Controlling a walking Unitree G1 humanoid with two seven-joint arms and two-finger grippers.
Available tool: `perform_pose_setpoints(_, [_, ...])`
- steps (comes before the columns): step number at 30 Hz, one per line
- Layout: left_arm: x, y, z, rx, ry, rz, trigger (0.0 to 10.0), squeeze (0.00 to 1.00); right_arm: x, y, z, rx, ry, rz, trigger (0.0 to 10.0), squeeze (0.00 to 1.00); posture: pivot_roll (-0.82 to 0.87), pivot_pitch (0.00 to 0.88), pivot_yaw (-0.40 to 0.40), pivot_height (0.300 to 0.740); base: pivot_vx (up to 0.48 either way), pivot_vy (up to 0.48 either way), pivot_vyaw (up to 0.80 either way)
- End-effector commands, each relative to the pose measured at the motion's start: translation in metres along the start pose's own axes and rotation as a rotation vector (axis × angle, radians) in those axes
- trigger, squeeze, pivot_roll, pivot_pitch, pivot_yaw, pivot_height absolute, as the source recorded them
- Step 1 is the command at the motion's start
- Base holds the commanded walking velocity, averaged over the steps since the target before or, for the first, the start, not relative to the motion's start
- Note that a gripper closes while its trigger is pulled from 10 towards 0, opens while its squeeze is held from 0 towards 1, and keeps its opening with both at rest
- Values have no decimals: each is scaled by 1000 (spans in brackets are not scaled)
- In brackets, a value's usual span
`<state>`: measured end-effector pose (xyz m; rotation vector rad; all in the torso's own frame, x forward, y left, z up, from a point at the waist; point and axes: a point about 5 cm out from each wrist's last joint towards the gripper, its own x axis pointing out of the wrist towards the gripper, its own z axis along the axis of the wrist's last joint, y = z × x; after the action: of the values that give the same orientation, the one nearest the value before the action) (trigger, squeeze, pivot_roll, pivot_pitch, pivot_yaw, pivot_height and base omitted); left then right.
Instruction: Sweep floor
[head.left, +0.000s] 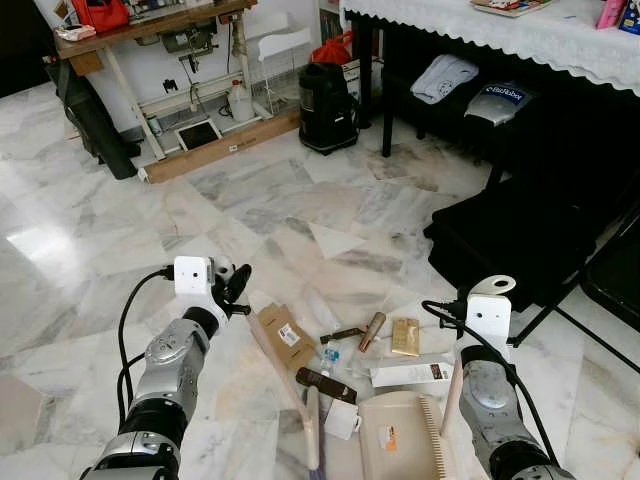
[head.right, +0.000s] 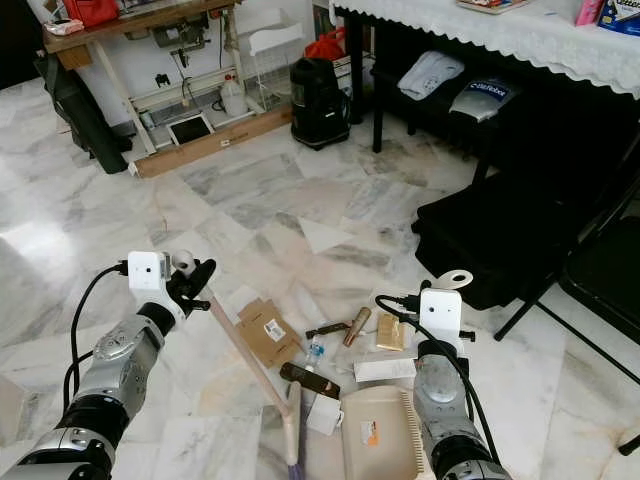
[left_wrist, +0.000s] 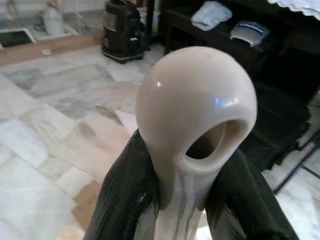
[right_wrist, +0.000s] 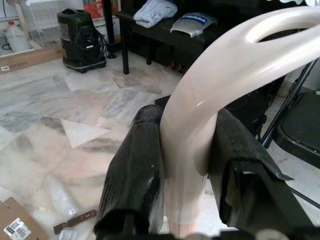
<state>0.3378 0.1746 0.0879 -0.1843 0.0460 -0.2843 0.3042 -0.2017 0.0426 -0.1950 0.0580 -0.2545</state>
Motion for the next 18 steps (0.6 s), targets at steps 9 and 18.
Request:
perform_pose_setpoints(9, [0, -1, 4, -158, -21, -36, 10000, 0, 1, 1, 1, 3, -3, 10, 10000, 0, -99, 66, 123, 740, 0, 0, 0])
perform_pose_setpoints(18, [0, 1, 14, -256, -65, -59, 10000, 0, 0, 7, 0, 10, 7, 39, 10000, 0, -88, 66, 119, 740, 0, 0, 0])
